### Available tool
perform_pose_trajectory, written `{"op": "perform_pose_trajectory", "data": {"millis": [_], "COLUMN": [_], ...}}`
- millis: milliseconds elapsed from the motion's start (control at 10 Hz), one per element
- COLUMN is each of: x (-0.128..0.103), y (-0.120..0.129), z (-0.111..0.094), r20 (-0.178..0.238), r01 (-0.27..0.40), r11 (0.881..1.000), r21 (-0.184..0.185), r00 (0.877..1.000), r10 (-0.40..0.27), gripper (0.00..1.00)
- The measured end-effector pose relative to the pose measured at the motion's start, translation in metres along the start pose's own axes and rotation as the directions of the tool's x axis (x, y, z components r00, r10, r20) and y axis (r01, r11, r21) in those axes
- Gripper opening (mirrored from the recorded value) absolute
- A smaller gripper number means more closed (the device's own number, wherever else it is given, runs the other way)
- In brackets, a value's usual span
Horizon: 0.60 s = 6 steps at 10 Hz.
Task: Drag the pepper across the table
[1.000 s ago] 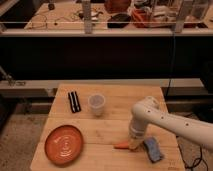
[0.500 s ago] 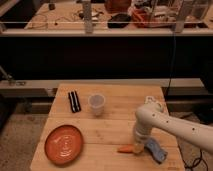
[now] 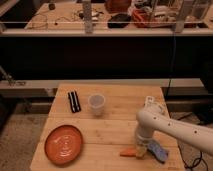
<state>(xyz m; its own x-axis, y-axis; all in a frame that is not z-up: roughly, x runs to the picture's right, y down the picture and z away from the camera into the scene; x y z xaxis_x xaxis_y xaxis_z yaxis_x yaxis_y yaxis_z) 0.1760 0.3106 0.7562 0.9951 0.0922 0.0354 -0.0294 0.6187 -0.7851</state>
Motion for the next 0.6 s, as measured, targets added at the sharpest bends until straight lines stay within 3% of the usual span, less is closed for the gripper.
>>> {"op": "perform_pose_trajectory", "data": {"millis": [600], "x": [0.0050], "y": [0.0114], "z": [0.0076], "r20": [-0.020], "r01": [0.051], "r11": [0.999], "r21": [-0.019], "r00": [0.998], "r10": [-0.052], "gripper": [0.00]}}
